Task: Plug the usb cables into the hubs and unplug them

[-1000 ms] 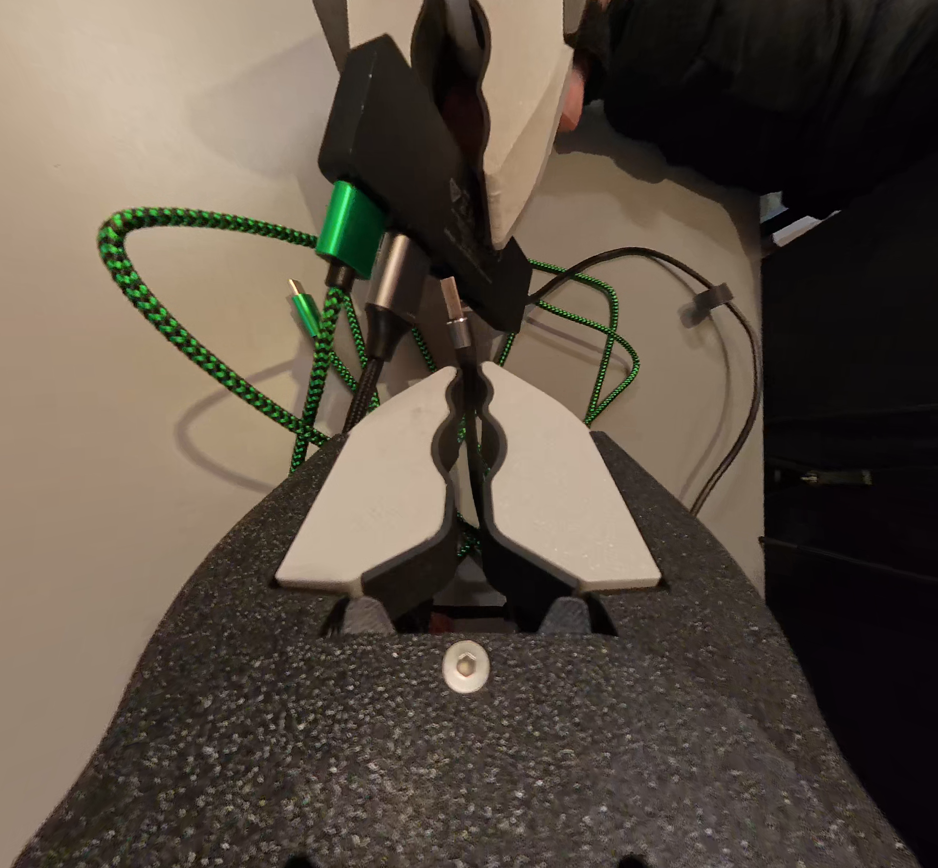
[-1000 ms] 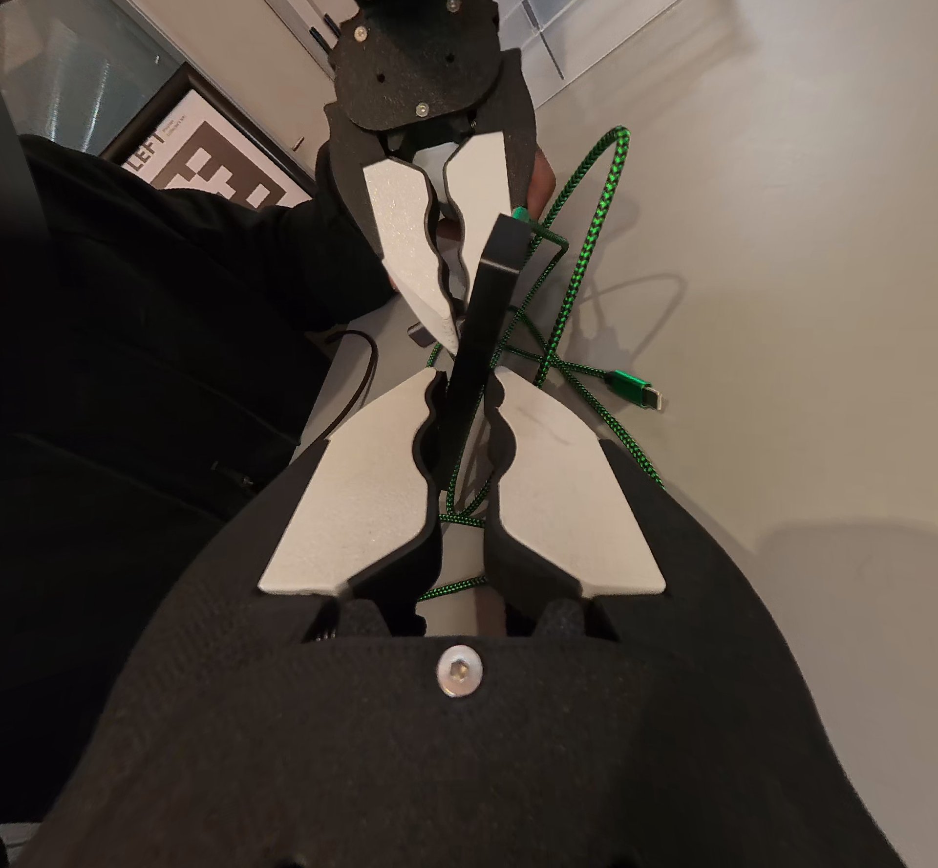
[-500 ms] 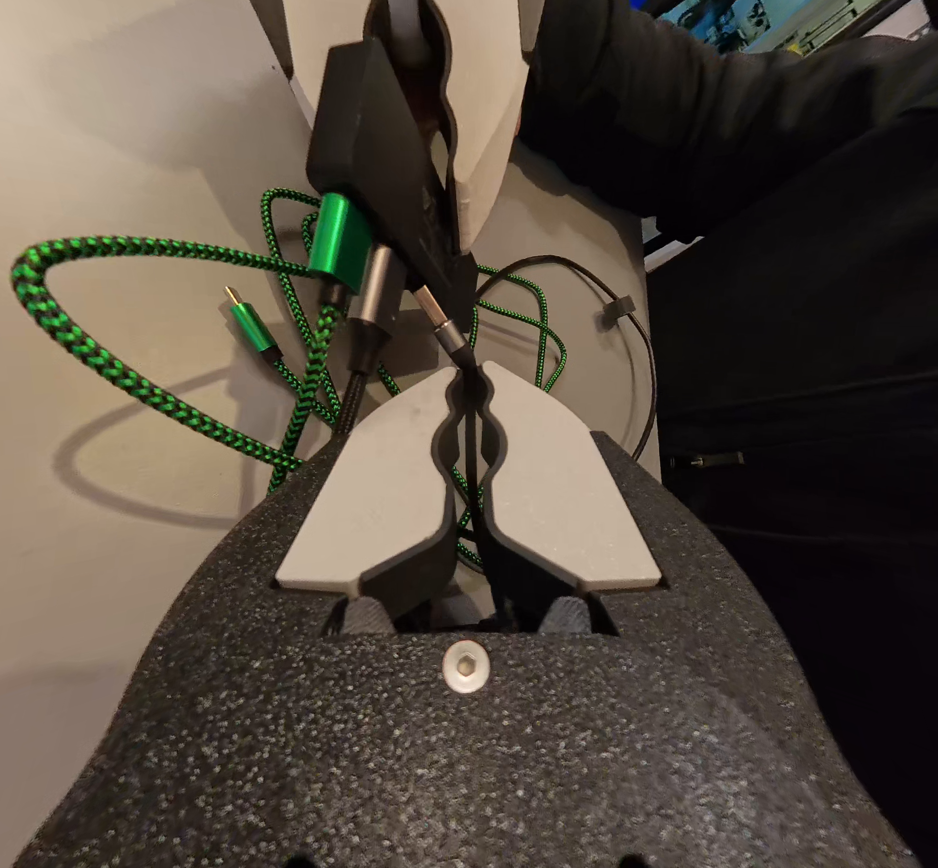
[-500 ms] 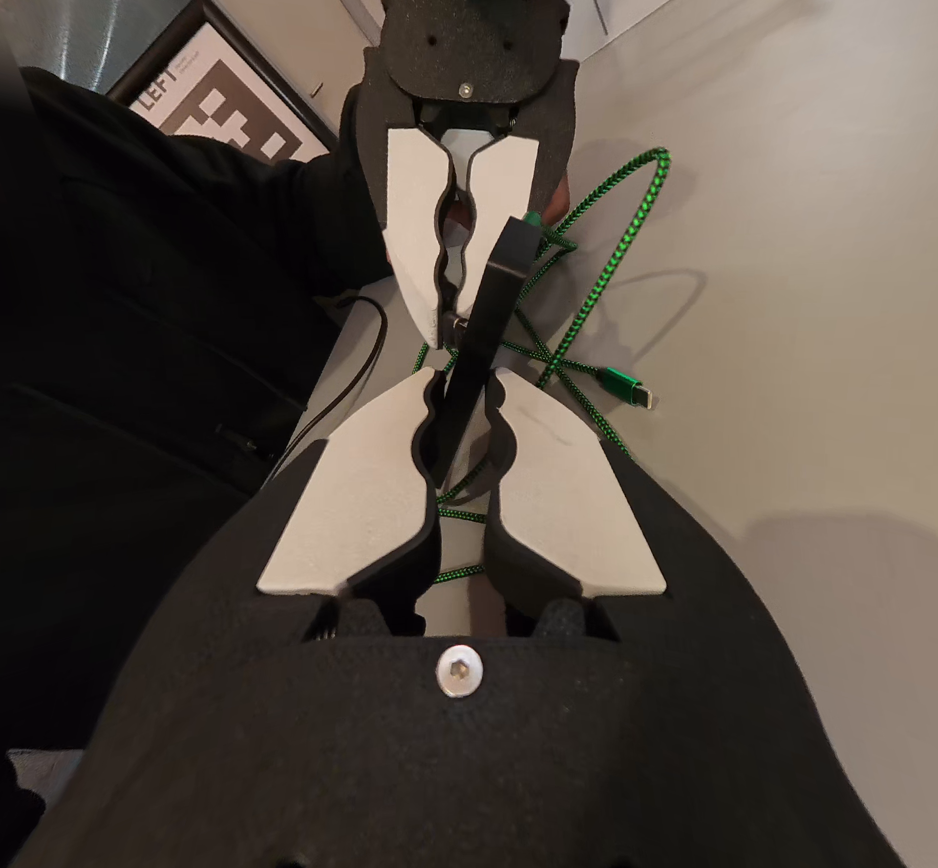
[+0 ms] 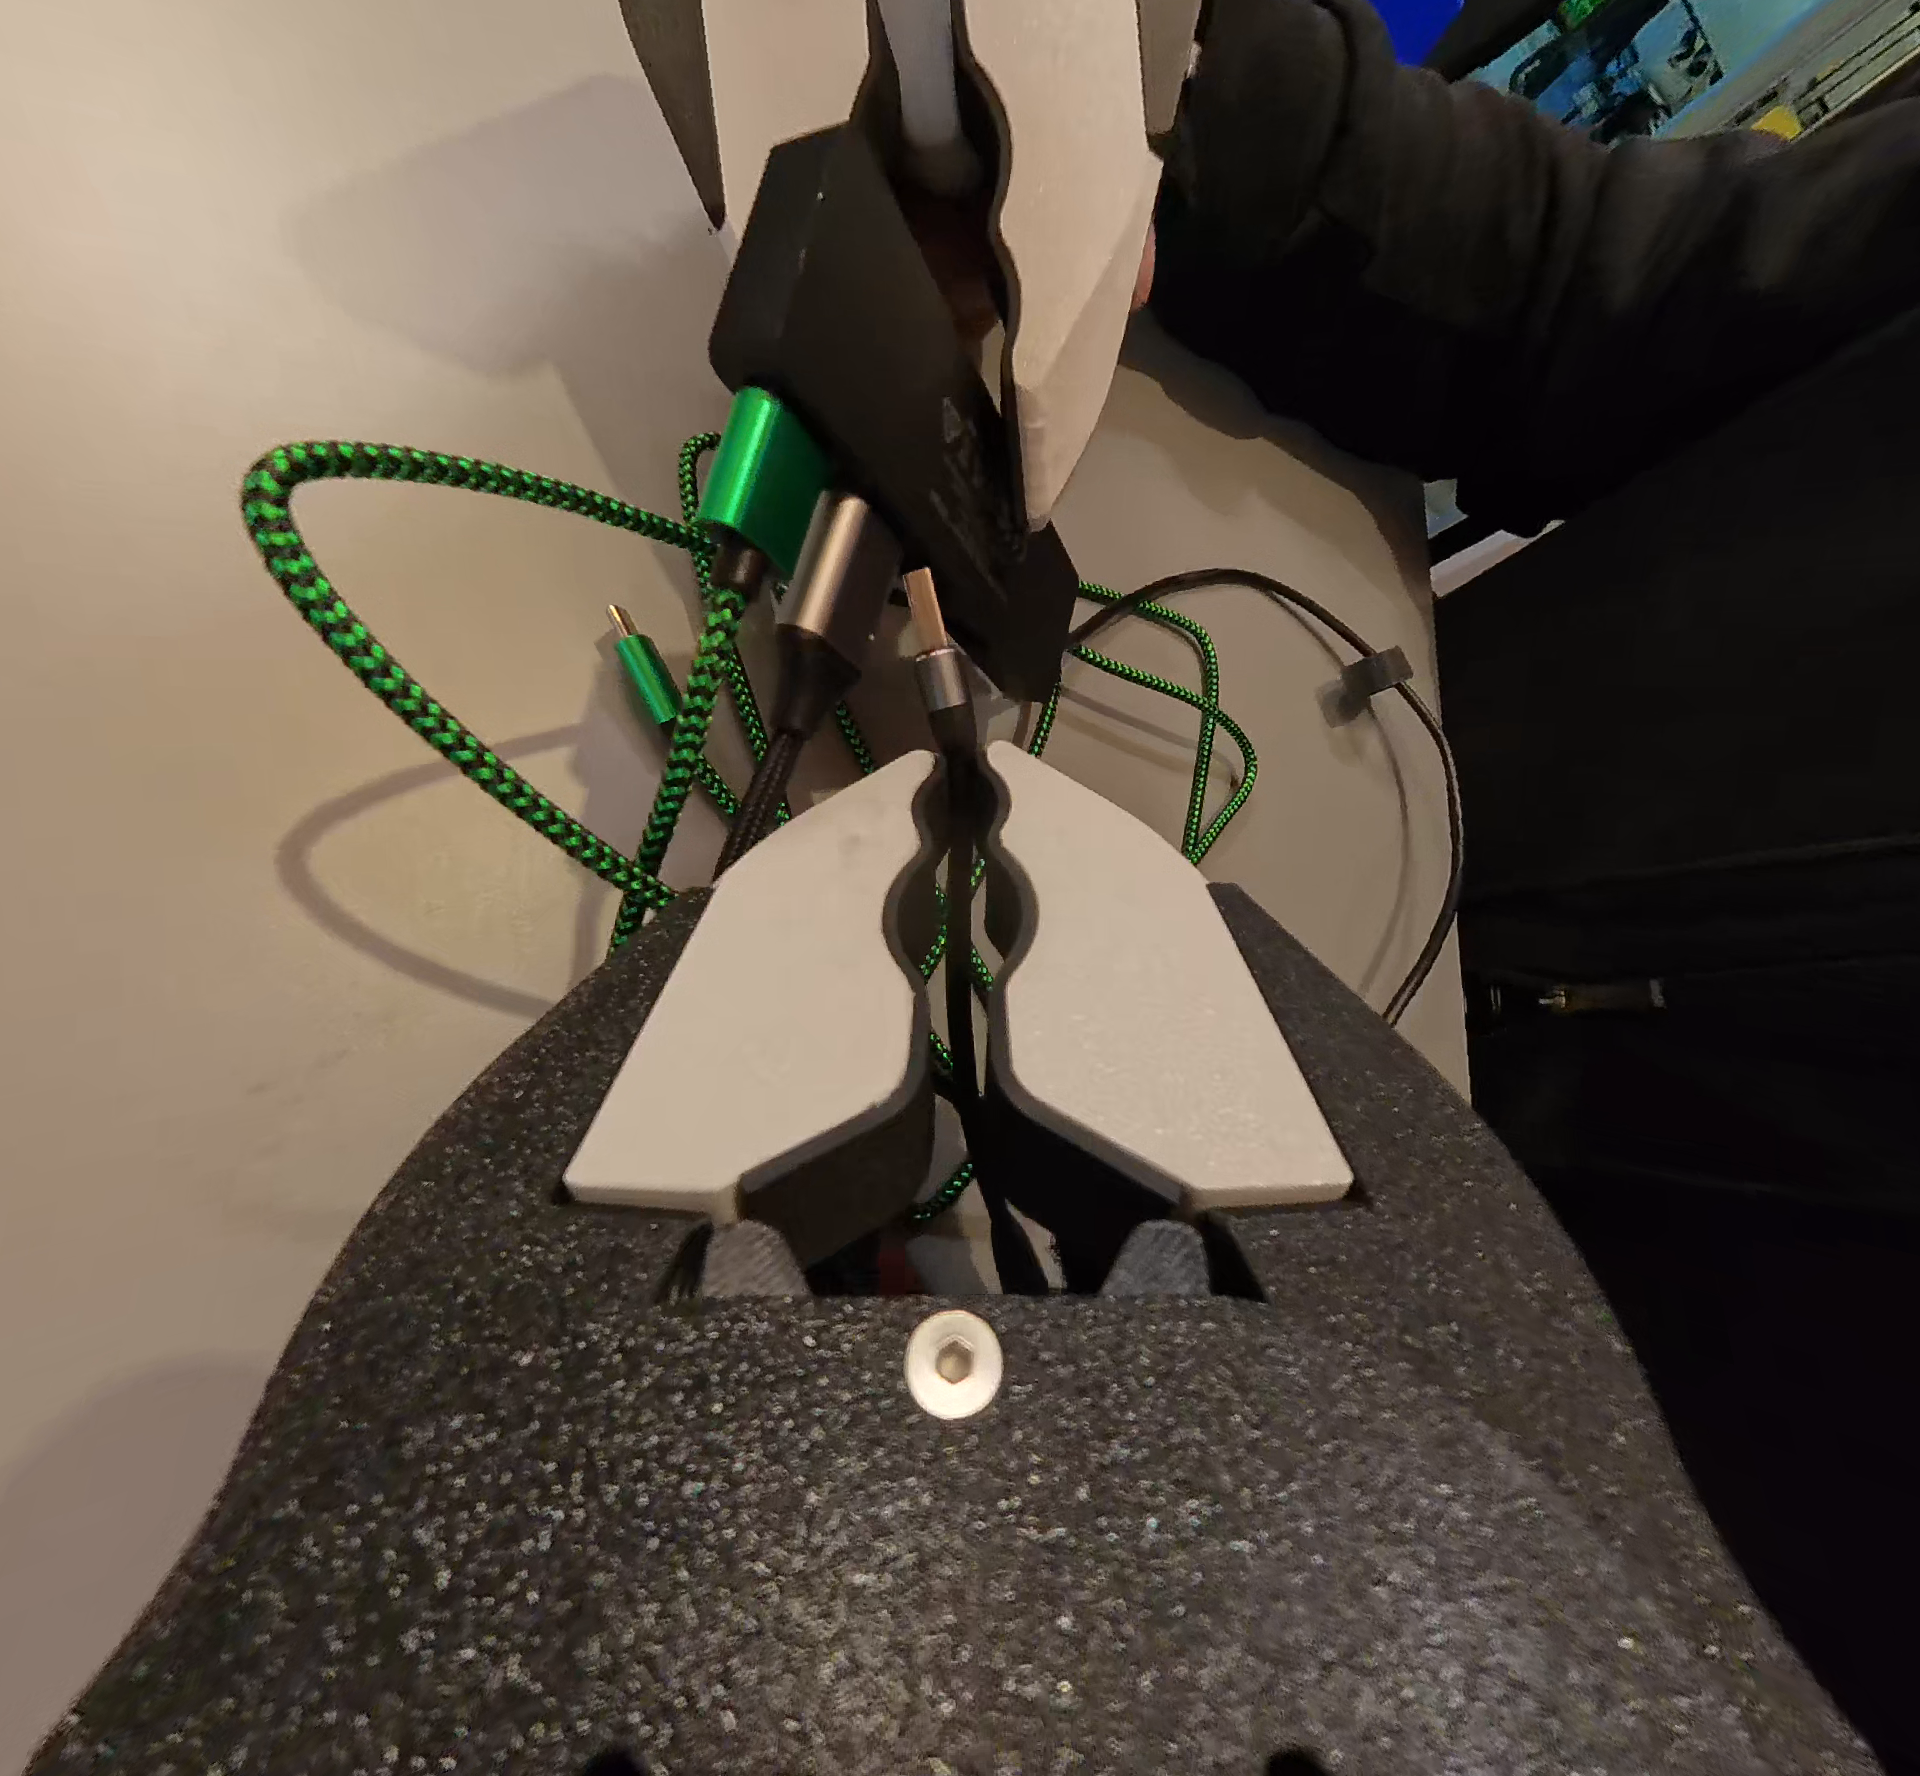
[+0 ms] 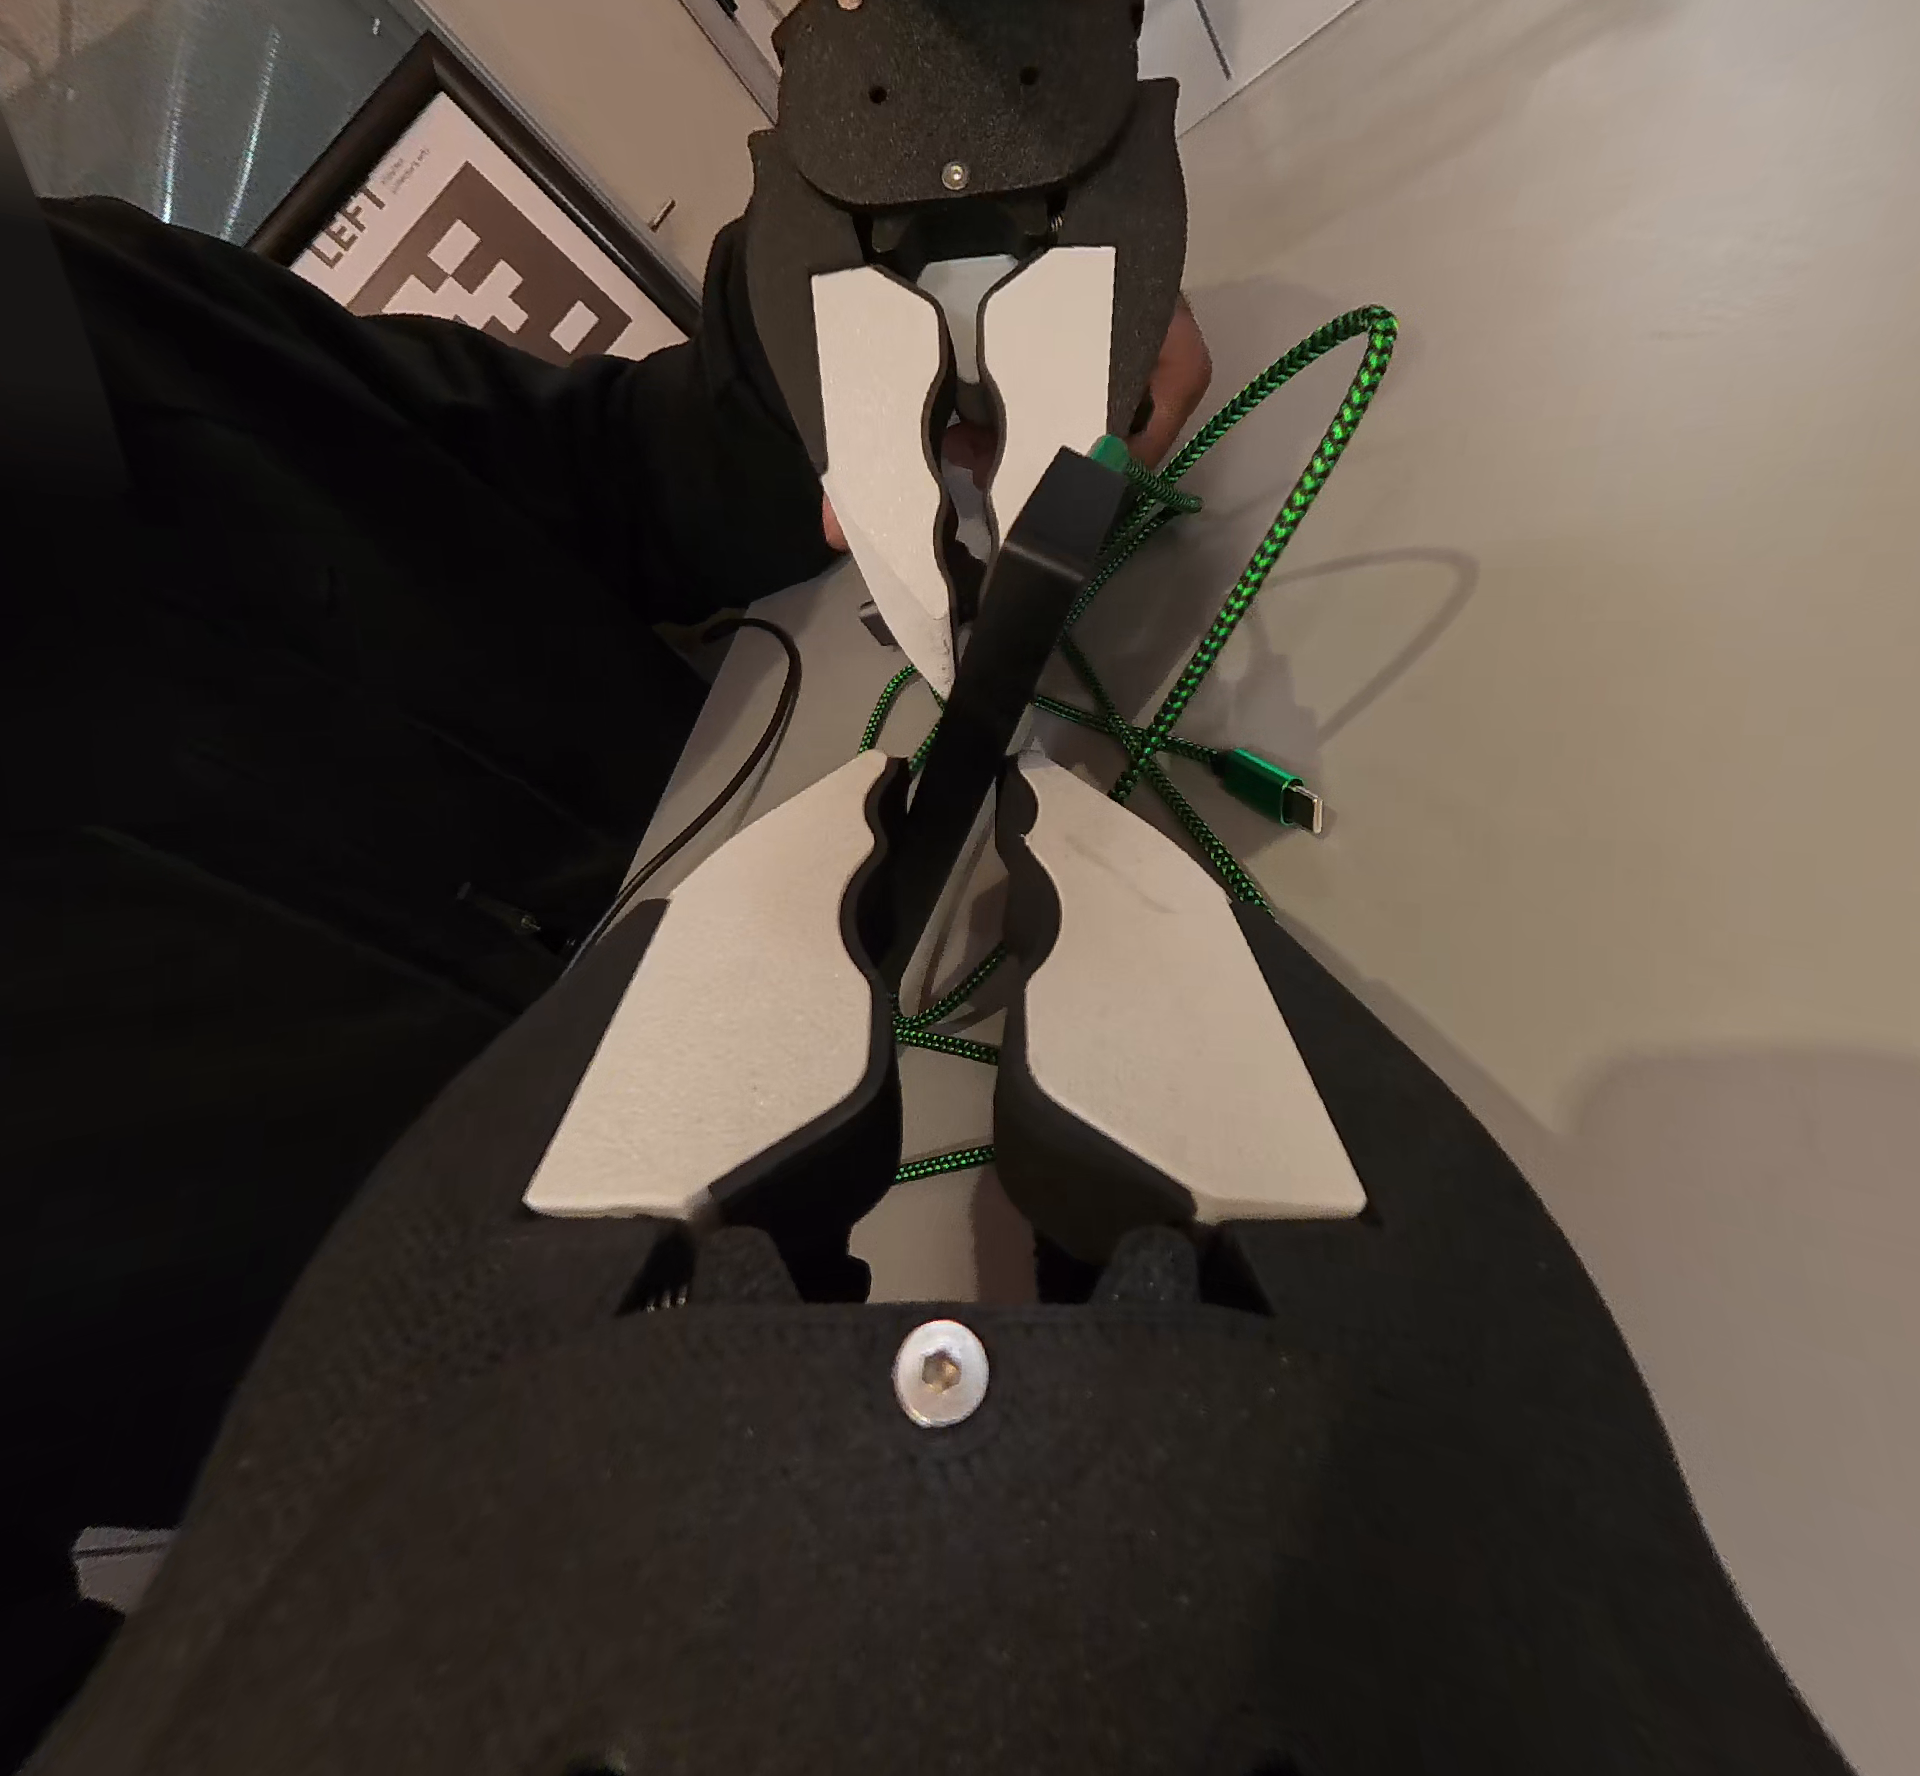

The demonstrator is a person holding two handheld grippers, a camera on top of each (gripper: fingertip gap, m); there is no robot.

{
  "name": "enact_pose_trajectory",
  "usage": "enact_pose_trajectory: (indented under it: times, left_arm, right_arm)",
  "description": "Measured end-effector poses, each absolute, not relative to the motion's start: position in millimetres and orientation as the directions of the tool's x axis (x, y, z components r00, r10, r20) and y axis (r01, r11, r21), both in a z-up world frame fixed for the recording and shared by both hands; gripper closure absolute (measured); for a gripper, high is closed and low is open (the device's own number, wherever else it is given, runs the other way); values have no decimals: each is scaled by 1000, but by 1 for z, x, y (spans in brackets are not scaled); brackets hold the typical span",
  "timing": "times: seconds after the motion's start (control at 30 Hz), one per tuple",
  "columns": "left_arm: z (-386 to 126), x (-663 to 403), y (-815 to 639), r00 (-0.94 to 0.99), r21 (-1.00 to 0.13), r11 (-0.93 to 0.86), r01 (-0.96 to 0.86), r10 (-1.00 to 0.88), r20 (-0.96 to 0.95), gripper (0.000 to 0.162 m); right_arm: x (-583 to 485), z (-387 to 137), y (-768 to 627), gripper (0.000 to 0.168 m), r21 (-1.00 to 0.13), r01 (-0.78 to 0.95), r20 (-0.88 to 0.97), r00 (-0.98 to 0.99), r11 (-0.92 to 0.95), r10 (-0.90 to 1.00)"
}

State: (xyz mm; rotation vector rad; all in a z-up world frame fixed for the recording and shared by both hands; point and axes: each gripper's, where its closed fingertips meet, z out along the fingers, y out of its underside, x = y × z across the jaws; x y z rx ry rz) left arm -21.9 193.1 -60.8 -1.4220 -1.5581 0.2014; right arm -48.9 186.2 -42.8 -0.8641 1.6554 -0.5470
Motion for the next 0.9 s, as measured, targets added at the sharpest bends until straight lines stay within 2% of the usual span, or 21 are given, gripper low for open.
enact_pose_trajectory:
  times: [0.27, 0.4, 0.63, 0.9]
  left_arm:
    - [-56, -18, 206, 251, -689, 287, 665, 784, 568, 159]
    - [-58, -18, 210, 264, -674, 289, 679, 761, 593, 159]
    - [-60, -17, 204, 246, -669, 321, 670, 755, 608, 159]
    - [-41, -17, 189, 257, -688, 441, 576, 701, 665, 160]
  right_arm:
    - [-49, -42, 190, 153, -734, -269, -632, -67, 624, -772]
    - [-51, -49, 188, 155, -677, -292, -680, -104, 676, -726]
    - [-57, -77, 178, 152, -529, -314, -723, -319, 788, -613]
    - [-87, -72, 160, 128, -629, -346, -490, -519, 696, -700]
